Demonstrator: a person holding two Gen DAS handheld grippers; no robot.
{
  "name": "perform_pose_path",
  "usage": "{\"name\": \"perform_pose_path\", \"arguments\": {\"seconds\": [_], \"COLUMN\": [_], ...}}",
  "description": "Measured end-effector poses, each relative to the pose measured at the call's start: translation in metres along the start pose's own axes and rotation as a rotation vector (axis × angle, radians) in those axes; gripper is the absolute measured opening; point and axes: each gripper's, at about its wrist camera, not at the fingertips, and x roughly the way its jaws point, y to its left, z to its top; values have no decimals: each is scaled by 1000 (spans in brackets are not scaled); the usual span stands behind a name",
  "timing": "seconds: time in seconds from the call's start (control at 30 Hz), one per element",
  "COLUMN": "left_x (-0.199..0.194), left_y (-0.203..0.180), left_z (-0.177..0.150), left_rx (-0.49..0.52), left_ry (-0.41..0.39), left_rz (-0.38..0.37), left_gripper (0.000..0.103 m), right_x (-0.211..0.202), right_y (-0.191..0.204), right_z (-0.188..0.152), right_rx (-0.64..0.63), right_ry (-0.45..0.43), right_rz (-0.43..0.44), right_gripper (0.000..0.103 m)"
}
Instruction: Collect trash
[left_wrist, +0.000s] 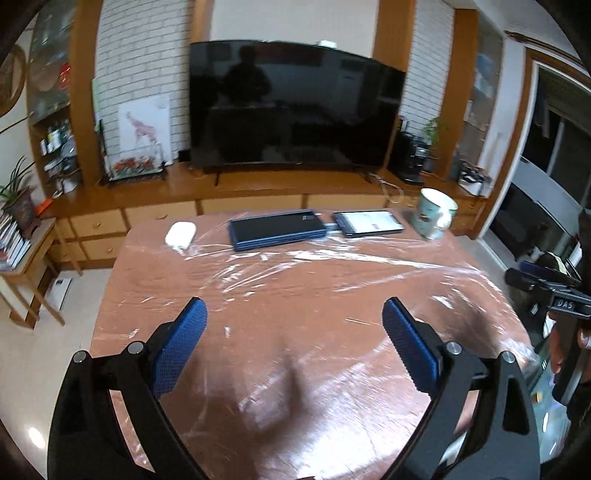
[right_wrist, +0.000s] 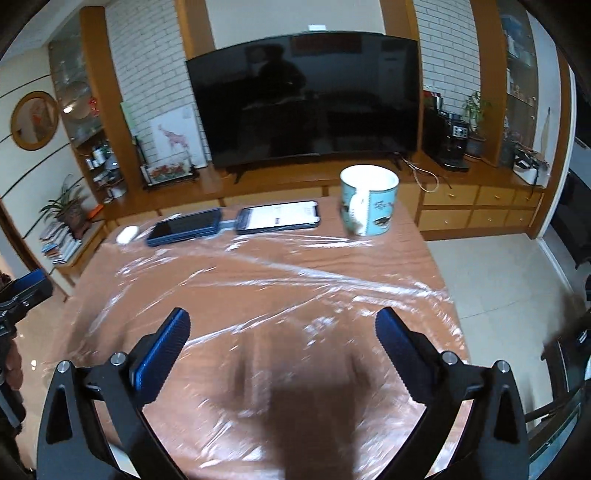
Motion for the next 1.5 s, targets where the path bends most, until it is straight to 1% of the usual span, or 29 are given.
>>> {"name": "perform_pose_path", "arguments": {"seconds": [0.17, 0.37, 0.57, 0.77, 0.83, 0.97, 1.03, 1.1, 1.17, 1.5], "left_x": [36, 75, 114, 138, 140, 142, 145, 145, 146, 147], "left_y": [26, 59, 88, 107, 107, 107, 107, 106, 107, 107], "left_z": [0, -5, -12, -20, -19, -17, -16, -16, -16, -15], "left_rx": [-37, -90, -111, -136, -115, -108, -107, -106, -108, -108], "left_ry": [48, 121, 190, 237, 230, 231, 236, 239, 239, 240], "left_rz": [85, 150, 206, 229, 242, 239, 237, 237, 236, 235], "left_gripper": [97, 97, 97, 97, 97, 97, 100, 101, 101, 102], "right_x": [43, 99, 133, 152, 154, 161, 162, 165, 168, 168], "right_y": [-23, -58, -74, -85, -84, -83, -84, -83, -78, -78], "right_z": [11, 19, 20, 22, 22, 21, 22, 21, 21, 21], "right_rx": [11, 67, 56, 61, 55, 41, 45, 45, 23, 26], "right_ry": [42, 105, 133, 144, 144, 156, 156, 161, 173, 173], "right_rz": [-53, -104, -154, -172, -171, -182, -183, -194, -226, -222], "right_gripper": [99, 99, 99, 99, 99, 99, 99, 99, 99, 99]}}
